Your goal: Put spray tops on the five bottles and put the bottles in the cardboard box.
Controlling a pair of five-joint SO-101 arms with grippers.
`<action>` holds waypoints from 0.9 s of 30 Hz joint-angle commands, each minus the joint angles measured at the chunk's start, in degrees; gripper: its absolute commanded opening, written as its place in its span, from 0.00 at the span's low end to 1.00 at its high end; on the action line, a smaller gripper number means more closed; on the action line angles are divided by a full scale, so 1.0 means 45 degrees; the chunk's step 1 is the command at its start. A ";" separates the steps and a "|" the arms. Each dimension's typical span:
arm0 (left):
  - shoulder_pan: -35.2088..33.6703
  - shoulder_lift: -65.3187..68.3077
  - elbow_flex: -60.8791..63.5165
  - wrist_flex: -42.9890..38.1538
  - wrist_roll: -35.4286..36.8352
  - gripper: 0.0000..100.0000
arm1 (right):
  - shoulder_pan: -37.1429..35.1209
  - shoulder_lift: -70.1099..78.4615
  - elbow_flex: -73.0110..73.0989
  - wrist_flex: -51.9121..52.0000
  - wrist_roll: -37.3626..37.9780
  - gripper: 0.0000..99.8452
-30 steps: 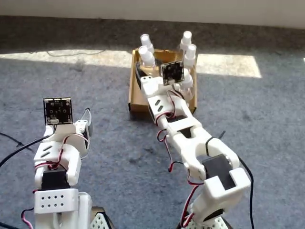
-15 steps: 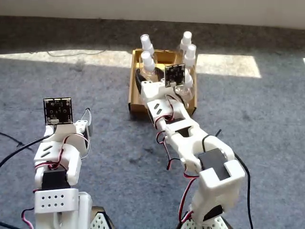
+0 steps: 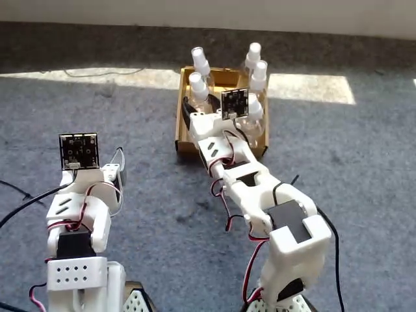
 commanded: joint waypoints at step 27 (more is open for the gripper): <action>-0.0010 -0.0205 0.0107 -0.0274 0.0039 0.18 | -0.0186 -0.0166 -0.0615 -0.0283 0.1211 0.18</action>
